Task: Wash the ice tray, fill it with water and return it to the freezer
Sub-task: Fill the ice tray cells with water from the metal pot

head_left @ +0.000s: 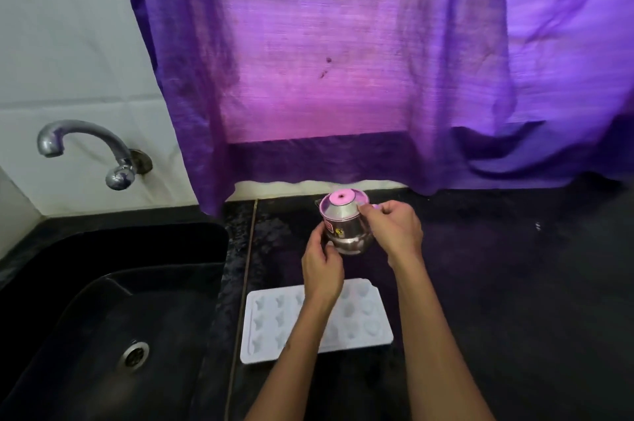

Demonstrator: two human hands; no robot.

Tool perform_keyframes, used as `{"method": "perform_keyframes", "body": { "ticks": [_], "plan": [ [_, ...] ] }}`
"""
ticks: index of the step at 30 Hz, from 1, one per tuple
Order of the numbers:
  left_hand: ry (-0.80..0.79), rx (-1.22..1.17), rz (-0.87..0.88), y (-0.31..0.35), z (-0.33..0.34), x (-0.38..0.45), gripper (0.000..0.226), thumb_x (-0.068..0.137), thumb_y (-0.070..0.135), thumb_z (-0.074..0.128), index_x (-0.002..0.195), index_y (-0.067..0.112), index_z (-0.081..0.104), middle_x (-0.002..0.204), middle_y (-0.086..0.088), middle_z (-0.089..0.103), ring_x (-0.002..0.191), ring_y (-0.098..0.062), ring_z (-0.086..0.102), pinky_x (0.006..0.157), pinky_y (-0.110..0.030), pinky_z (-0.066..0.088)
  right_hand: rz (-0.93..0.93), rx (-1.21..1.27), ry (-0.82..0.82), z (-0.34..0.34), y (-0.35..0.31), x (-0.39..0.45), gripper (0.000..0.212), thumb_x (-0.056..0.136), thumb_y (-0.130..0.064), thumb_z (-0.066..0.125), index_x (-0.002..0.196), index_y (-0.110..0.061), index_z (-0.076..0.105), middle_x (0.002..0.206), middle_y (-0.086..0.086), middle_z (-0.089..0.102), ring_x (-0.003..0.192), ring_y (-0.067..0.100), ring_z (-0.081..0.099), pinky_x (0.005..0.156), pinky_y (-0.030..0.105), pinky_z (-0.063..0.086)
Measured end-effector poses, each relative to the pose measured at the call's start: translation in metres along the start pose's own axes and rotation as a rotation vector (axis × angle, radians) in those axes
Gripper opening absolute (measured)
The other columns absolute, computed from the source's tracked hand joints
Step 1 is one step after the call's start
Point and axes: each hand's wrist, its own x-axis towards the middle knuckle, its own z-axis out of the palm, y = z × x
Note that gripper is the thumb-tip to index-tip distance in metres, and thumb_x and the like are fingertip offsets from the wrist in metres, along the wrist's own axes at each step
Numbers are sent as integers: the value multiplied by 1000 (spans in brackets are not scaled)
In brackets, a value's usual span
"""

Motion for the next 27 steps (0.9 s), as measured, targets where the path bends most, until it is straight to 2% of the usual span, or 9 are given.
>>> {"method": "perform_keyframes", "body": {
  "ticks": [2, 5, 9, 13, 16, 20, 27],
  "plan": [
    [-13, -30, -22, -2, 9, -23, 47, 95, -2, 39, 137, 16, 48, 124, 7, 56, 111, -3, 50, 87, -7, 37, 14, -55, 9, -15, 6, -9, 22, 76, -40, 64, 69, -18, 62, 83, 0, 70, 83, 23, 64, 72, 31, 48],
    [-58, -55, -56, -4, 21, -52, 49, 94, -3, 38, 137, 18, 47, 123, 10, 55, 113, -5, 52, 96, -17, 41, 53, -91, 31, -35, 20, -20, 20, 74, -37, 63, 68, -19, 62, 82, 0, 70, 82, 24, 64, 69, 31, 48],
    [-112, -36, -128, -6, 36, -78, 53, 91, -3, 36, 138, 18, 45, 123, 5, 58, 108, -4, 51, 92, -16, 38, 107, -146, 54, -54, 36, -34, 19, 76, -37, 63, 73, -18, 65, 81, 1, 69, 82, 25, 64, 65, 29, 45],
    [-170, -11, -196, -9, 49, -99, 54, 90, -3, 35, 139, 18, 43, 124, 3, 60, 113, -12, 55, 96, -22, 41, 127, -245, 63, -66, 41, -46, 21, 80, -34, 62, 68, -16, 62, 78, 1, 64, 79, 27, 59, 65, 29, 43],
    [-197, -5, -215, -9, 57, -110, 52, 91, -2, 35, 140, 17, 42, 126, 1, 59, 113, -14, 55, 96, -22, 41, 149, -298, 63, -73, 44, -48, 16, 79, -32, 63, 75, -17, 67, 78, 1, 60, 77, 26, 55, 66, 28, 41],
    [-218, -43, -260, -7, 64, -119, 50, 93, -1, 36, 139, 18, 43, 123, 0, 59, 104, -9, 52, 94, -21, 41, 160, -349, 35, -76, 46, -50, 21, 76, -36, 64, 83, -16, 69, 86, 2, 64, 81, 26, 56, 68, 28, 39],
    [-210, -41, -334, -13, 69, -122, 48, 91, 1, 37, 135, 16, 47, 116, -3, 62, 107, -20, 57, 94, -30, 46, 101, -439, 15, -70, 46, -53, 27, 78, -43, 68, 90, -18, 67, 98, 5, 67, 93, 28, 61, 72, 29, 41]
  ]
}}
